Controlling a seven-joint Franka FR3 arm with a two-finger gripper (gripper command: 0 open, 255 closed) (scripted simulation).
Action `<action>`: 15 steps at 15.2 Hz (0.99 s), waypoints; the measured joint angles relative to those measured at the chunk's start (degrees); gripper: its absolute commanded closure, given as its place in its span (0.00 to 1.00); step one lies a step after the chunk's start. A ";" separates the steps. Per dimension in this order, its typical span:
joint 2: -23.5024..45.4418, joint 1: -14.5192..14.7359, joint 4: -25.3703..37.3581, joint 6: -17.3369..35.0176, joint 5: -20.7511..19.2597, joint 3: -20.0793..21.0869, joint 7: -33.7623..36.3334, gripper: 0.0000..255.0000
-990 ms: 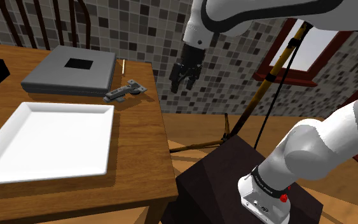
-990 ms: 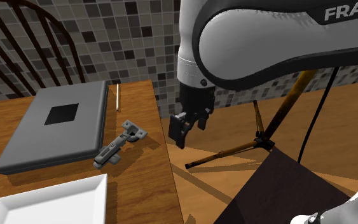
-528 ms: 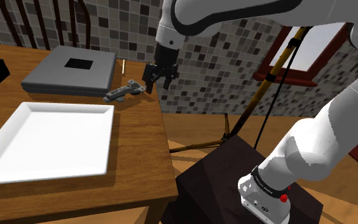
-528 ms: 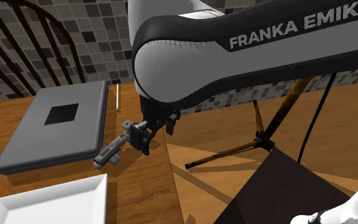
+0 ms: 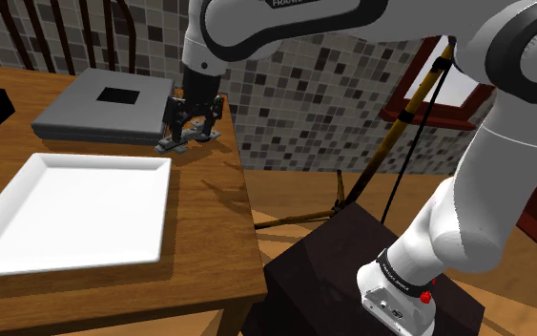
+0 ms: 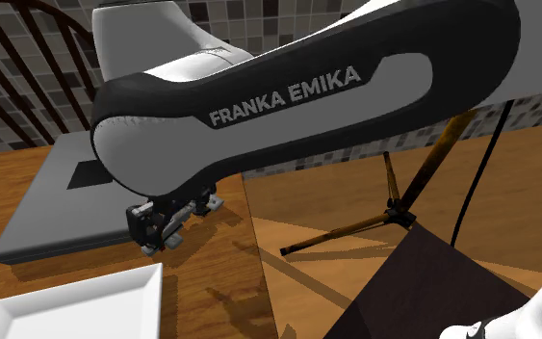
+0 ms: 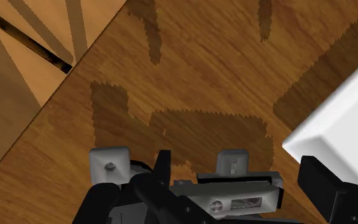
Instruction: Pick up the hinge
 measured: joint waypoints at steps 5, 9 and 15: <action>4.45 1.20 2.68 2.16 -1.64 0.21 1.05 0.00; 5.47 1.35 1.05 4.78 -1.85 0.15 0.97 0.00; 5.59 1.20 1.14 5.09 -2.04 -0.08 0.95 1.00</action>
